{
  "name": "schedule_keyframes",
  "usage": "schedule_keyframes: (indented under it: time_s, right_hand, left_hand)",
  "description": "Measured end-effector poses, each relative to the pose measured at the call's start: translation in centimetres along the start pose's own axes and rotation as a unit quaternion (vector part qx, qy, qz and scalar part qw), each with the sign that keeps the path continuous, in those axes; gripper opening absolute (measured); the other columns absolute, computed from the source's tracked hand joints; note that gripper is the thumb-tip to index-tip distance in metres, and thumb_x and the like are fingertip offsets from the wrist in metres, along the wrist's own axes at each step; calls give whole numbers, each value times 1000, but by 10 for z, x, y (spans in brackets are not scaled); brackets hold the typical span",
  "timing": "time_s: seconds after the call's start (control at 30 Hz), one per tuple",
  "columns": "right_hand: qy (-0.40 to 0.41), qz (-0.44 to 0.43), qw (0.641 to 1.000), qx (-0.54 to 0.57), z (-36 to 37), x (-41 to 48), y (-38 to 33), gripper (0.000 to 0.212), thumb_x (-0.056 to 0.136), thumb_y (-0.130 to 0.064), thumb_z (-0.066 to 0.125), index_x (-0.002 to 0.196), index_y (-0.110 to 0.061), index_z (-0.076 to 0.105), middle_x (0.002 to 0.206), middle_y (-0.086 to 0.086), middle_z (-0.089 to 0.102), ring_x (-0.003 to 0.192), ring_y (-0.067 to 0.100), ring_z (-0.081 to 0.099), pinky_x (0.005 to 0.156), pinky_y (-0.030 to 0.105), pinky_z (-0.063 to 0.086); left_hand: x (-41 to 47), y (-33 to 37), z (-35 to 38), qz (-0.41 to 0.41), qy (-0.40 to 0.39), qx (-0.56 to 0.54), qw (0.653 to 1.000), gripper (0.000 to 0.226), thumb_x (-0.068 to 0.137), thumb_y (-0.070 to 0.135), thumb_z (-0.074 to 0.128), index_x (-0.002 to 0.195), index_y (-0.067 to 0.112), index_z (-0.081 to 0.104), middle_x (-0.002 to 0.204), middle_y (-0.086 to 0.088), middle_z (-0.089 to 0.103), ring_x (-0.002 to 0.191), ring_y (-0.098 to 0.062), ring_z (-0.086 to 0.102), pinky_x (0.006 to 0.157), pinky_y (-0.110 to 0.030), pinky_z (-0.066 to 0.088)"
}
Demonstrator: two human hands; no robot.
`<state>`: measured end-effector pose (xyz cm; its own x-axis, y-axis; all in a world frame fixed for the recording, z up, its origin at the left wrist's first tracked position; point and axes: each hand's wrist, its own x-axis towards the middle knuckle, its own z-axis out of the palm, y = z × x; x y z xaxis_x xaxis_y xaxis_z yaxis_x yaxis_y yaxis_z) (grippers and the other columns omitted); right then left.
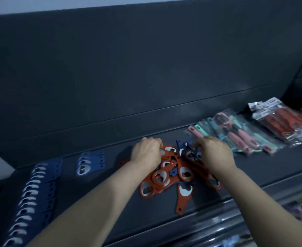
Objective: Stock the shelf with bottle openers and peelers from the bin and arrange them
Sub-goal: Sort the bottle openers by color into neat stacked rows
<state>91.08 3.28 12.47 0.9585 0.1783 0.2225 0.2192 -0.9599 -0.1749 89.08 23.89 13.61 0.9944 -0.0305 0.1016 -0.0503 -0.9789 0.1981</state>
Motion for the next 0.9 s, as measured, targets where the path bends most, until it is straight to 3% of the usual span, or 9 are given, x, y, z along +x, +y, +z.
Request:
schedule_keyframes:
  time_s: [0.13, 0.3, 0.37, 0.5, 0.6, 0.7, 0.8, 0.9]
  right_hand:
    - [-24, -18, 999, -12, -3, 9, 42, 44, 81, -5, 57, 112, -36, 65, 112, -2, 64, 106, 25, 58, 69, 30, 43]
    - [-58, -47, 996, 48, -4, 20, 70, 20, 88, -22, 58, 103, -32, 66, 108, -3, 64, 103, 22, 60, 70, 30, 45]
    - [-82, -87, 991, 60, -4, 23, 78, 22, 90, -24, 56, 109, -30, 65, 112, -2, 62, 105, 21, 59, 73, 30, 46]
    - [-118, -144, 982, 35, 0, 29, 88, 34, 90, -20, 53, 120, -34, 60, 114, -2, 57, 108, 21, 56, 72, 29, 44]
    - [-115, -156, 981, 30, 5, 32, 90, 31, 86, -21, 56, 114, -34, 60, 109, -3, 58, 104, 23, 58, 71, 31, 47]
    - [-103, -159, 980, 55, 8, 36, 88, 28, 86, -20, 57, 111, -33, 62, 112, -3, 60, 103, 24, 59, 76, 32, 50]
    - [-87, -140, 985, 59, 10, 41, 77, 23, 89, -27, 53, 109, -33, 64, 111, -2, 65, 102, 24, 61, 78, 32, 50]
    - [-98, -109, 989, 28, 11, 44, 64, 23, 90, -40, 55, 106, -28, 66, 107, 2, 66, 101, 25, 62, 76, 31, 47]
  left_hand:
    - [12, 39, 9, 8, -2, -25, 1000, 15, 90, 31, 58, 104, 27, 64, 108, 2, 68, 109, -24, 56, 88, -34, 47]
    - [21, 82, 17, -16, -14, -57, 998, 31, 81, 54, 65, 92, 25, 65, 96, 3, 69, 98, -21, 61, 76, -31, 48]
    - [22, 100, 25, -34, -28, -11, 999, 47, 78, 66, 62, 99, 24, 64, 103, 2, 67, 102, -22, 59, 76, -31, 45]
    - [28, 119, 40, -76, -21, 80, 994, 79, 69, 76, 61, 119, 15, 54, 119, -5, 58, 115, -26, 50, 90, -37, 45]
    - [38, 123, 42, -119, -30, 43, 992, 61, 75, 62, 68, 114, 16, 58, 116, -3, 59, 113, -25, 52, 87, -36, 47]
    - [43, 113, 33, -199, -9, -77, 977, 20, 83, 41, 68, 88, 21, 67, 96, 1, 70, 98, -24, 64, 73, -29, 49]
    - [40, 95, 21, -250, 46, -160, 954, 20, 87, 37, 66, 75, 22, 63, 90, 0, 71, 93, -24, 65, 75, -29, 50]
    - [32, 98, 15, -221, 30, -126, 967, 35, 85, 52, 63, 77, 18, 63, 85, 1, 70, 88, -22, 65, 74, -32, 52]
